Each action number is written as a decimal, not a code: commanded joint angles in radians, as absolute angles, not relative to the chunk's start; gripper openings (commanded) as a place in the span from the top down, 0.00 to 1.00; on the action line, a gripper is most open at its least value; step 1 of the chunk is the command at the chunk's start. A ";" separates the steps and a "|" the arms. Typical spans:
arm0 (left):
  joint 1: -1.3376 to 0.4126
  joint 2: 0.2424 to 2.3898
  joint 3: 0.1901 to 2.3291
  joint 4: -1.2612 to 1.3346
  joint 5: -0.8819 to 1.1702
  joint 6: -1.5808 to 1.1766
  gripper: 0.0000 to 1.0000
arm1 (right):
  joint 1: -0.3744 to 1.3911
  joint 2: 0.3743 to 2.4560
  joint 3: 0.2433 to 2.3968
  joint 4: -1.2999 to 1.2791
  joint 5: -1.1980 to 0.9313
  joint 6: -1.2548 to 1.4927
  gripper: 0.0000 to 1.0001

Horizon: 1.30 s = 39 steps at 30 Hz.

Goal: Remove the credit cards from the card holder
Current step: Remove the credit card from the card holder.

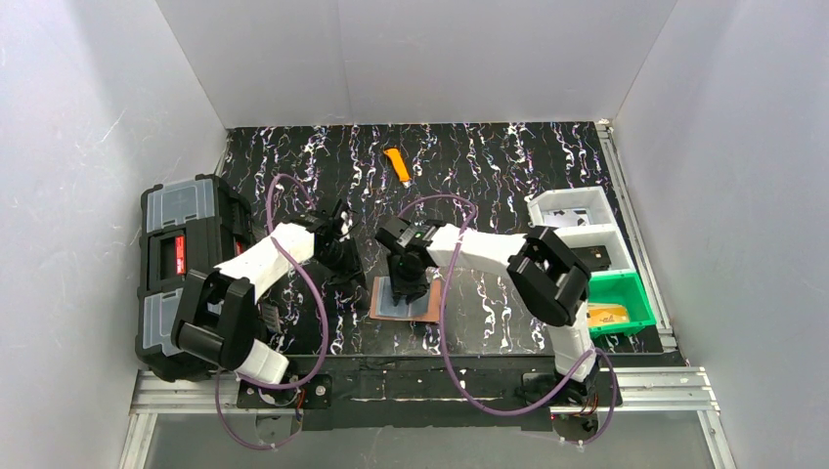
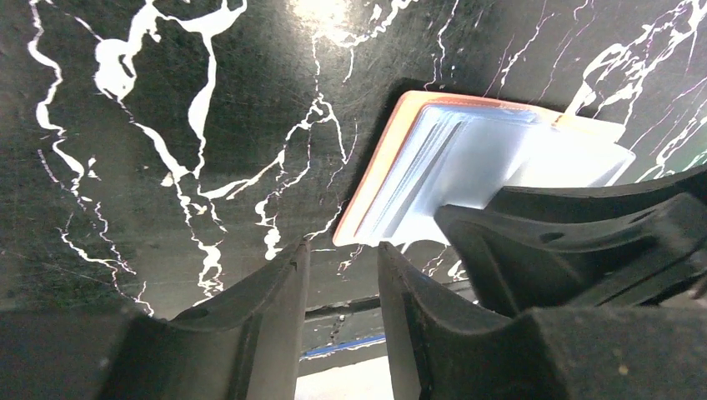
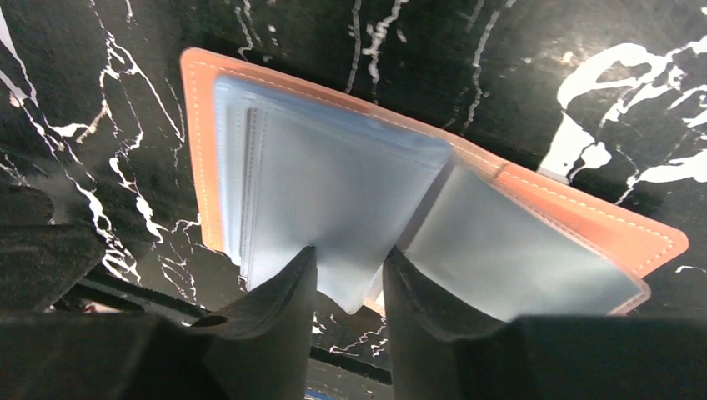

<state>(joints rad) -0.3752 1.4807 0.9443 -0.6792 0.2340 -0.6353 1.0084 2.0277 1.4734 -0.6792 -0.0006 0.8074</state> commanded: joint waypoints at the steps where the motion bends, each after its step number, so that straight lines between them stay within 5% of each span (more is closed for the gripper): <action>1: -0.419 1.501 0.979 -0.681 0.255 -0.633 0.66 | 0.962 2.034 1.294 -0.587 0.009 0.779 0.64; 9: -0.516 1.553 1.027 -0.643 0.277 -0.673 0.66 | 0.914 1.933 1.125 -0.407 -0.140 0.762 0.85; 18: -0.552 1.639 1.077 -0.623 0.285 -0.680 0.67 | 0.852 1.891 1.026 -0.292 -0.259 0.752 0.92; 29: -0.592 1.718 1.075 -0.563 0.322 -0.697 0.69 | 0.832 1.866 0.981 -0.236 -0.306 0.753 0.92; 32: -0.594 1.711 1.059 -0.550 0.330 -0.706 0.76 | 0.829 1.856 0.988 -0.237 -0.308 0.754 0.91; 39: -0.595 1.690 1.042 -0.545 0.336 -0.722 0.84 | 0.823 1.803 1.054 -0.281 -0.298 0.747 0.70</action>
<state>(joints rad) -0.5915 1.7210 1.0557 -0.5388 0.3229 -0.7109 0.8314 1.8378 1.0252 -0.1707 -0.3664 0.7925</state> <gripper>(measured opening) 0.179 0.242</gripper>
